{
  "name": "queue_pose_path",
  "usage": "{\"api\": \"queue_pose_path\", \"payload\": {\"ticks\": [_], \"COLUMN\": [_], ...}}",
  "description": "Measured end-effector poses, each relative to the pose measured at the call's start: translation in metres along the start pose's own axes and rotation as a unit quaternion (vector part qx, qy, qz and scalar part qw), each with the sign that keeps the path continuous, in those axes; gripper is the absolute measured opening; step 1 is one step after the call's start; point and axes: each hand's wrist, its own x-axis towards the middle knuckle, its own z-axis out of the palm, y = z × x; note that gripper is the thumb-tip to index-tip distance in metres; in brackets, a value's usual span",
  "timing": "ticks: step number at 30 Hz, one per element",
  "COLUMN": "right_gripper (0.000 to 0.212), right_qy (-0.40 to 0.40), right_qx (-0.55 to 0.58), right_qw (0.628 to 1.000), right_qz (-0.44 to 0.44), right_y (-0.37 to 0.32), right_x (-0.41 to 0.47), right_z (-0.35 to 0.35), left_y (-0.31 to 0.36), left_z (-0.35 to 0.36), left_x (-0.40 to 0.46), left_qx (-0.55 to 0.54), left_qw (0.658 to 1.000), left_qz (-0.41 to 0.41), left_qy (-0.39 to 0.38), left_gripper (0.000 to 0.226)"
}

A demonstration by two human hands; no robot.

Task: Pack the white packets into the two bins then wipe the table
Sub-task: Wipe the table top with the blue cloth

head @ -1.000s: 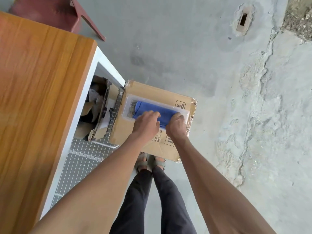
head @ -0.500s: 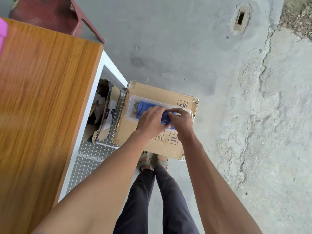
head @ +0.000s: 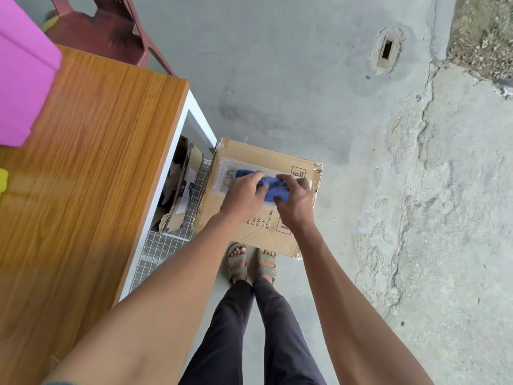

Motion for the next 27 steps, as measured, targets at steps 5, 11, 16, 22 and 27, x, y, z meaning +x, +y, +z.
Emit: {"api": "queue_pose_path", "payload": {"ticks": [5,11,16,22,27], "right_gripper": [0.034,0.006,0.007,0.043,0.045], "right_qy": [0.023,-0.055,-0.094,-0.157,-0.222], "right_qx": [-0.078,0.012,0.113,0.258,0.251], "right_qw": [0.995,0.998,0.989,0.953,0.939], "right_qz": [-0.055,-0.018,-0.027,-0.021,-0.073], "right_y": [-0.008,-0.048,-0.09,-0.132,-0.168], "right_x": [-0.007,-0.021,-0.037,-0.06,-0.075], "right_z": [-0.013,-0.067,-0.111,-0.136,-0.138], "left_y": [0.02,0.042,0.045,0.041,0.041], "left_z": [-0.035,-0.086,-0.123,-0.164,-0.195], "left_x": [-0.021,-0.052,-0.086,-0.128,-0.167], "left_qx": [-0.014,-0.104,-0.153,-0.243,-0.282], "left_qw": [1.0,0.989,0.97,0.95,0.931], "left_qz": [0.014,-0.062,-0.116,-0.11,-0.095], "left_qy": [0.006,0.079,0.148,0.161,0.213], "left_gripper": [0.025,0.024,0.021,0.029,0.01]}}
